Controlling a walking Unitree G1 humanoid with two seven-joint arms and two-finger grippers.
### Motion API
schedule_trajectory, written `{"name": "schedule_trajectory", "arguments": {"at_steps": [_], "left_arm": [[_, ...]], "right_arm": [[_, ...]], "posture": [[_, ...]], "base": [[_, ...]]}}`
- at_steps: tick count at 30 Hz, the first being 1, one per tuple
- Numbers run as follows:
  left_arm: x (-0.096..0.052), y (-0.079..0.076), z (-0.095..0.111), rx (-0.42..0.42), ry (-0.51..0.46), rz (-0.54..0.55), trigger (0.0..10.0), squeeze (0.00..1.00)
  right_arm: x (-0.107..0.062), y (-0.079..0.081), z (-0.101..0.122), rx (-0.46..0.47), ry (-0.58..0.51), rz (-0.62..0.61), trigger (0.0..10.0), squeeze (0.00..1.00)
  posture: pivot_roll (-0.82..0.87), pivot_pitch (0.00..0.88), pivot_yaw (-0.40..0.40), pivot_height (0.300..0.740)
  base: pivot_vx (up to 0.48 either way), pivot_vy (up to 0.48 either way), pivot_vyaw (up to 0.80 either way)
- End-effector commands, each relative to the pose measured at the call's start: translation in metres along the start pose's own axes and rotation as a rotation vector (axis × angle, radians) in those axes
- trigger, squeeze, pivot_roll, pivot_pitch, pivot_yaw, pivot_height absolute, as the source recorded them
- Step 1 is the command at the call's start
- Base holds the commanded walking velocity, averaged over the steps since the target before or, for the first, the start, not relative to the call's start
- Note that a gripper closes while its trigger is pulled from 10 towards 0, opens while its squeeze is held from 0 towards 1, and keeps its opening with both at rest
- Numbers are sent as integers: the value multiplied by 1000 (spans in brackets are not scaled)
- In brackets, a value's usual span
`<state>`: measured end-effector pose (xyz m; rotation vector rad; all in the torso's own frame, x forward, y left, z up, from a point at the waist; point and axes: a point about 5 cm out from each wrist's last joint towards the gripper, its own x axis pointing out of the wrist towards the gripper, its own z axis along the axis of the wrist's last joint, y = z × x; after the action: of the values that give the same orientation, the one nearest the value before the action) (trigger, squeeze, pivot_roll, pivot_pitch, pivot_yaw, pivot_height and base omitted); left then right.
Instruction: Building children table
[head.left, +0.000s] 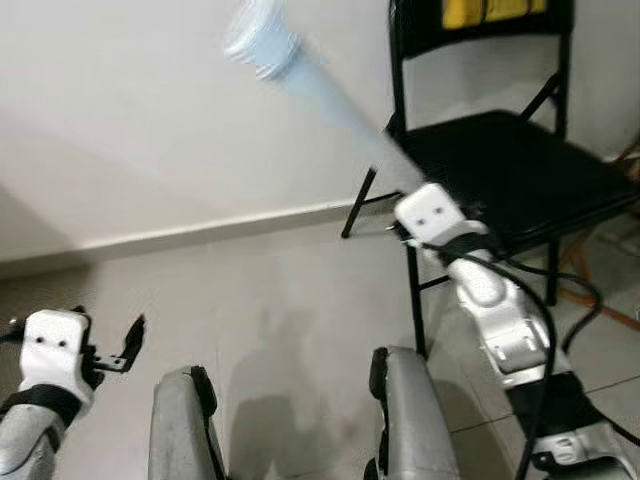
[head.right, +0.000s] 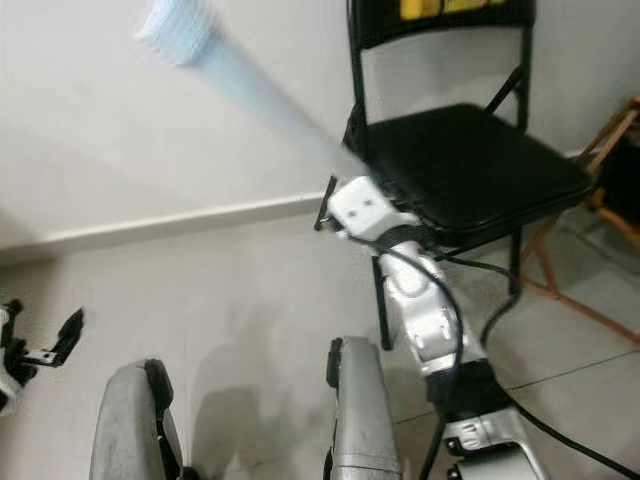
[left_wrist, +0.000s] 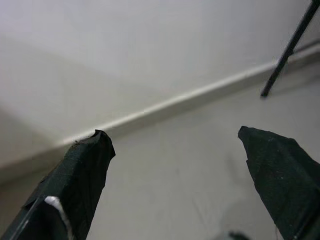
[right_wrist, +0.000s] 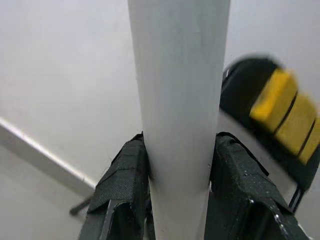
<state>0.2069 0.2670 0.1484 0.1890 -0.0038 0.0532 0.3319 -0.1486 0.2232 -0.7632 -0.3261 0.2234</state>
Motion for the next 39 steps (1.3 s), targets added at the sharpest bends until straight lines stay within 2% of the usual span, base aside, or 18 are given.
{"name": "schedule_trajectory", "arguments": {"at_steps": [1, 3, 7, 15, 20, 22, 26, 28, 31, 34, 37, 39], "left_arm": [[0, -1, -4, -31, 9, 9, 10000, 0], [6, -5, -2, -79, -16, 13, 10000, 0], [9, -13, 2, -112, -43, -22, 10000, 0], [12, -26, 0, -137, -49, -48, 10000, 0], [14, -21, 1, -126, -56, -40, 10000, 0], [18, -15, 3, -119, -66, -33, 10000, 0], [22, -14, 6, -168, -79, -32, 10000, 0], [24, -25, 7, -191, -80, -83, 10000, 0], [23, -34, 7, -207, -78, -129, 10000, 0], [21, -35, 5, -176, -67, -145, 10000, 0], [21, -32, 3, -134, -59, -142, 10000, 0], [22, -29, 2, -98, -53, -148, 10000, 0]], "right_arm": [[-4, 9, 1, 14, -8, 52, 0, 0], [-6, 19, 1, 7, -11, 111, 0, 0], [-10, 31, 0, -2, -4, 168, 0, 0], [-15, 42, -4, -1, 23, 222, 0, 0], [-19, 47, -11, -50, 43, 255, 0, 0], [-19, 46, -17, -80, 65, 275, 0, 0], [-15, 43, -20, -91, 75, 273, 0, 0], [-13, 45, -18, -78, 66, 271, 0, 0], [-12, 49, -16, -66, 59, 275, 0, 0], [-13, 55, -16, -68, 62, 292, 0, 0], [-13, 55, -20, -106, 71, 311, 0, 0], [-13, 55, -26, -167, 82, 344, 0, 0]], "posture": [[-100, 0, -38, 467], [-98, 0, -41, 482], [-97, 0, -45, 497], [-94, 0, -50, 521], [-91, 0, -54, 536], [-90, 0, -55, 546], [-92, 0, -53, 561], [-88, 0, -53, 571], [-85, 0, -53, 581], [-83, 0, -57, 596], [-80, 0, -58, 606], [-78, 0, -55, 616]], "base": [[0, 0, 0], [0, 0, 0], [0, 0, 0], [0, 0, 0], [0, 0, 0], [0, 0, 0], [0, 0, 0], [0, 0, 0], [0, 0, 0], [0, 0, 0], [0, 0, 0], [0, 0, 0]]}}
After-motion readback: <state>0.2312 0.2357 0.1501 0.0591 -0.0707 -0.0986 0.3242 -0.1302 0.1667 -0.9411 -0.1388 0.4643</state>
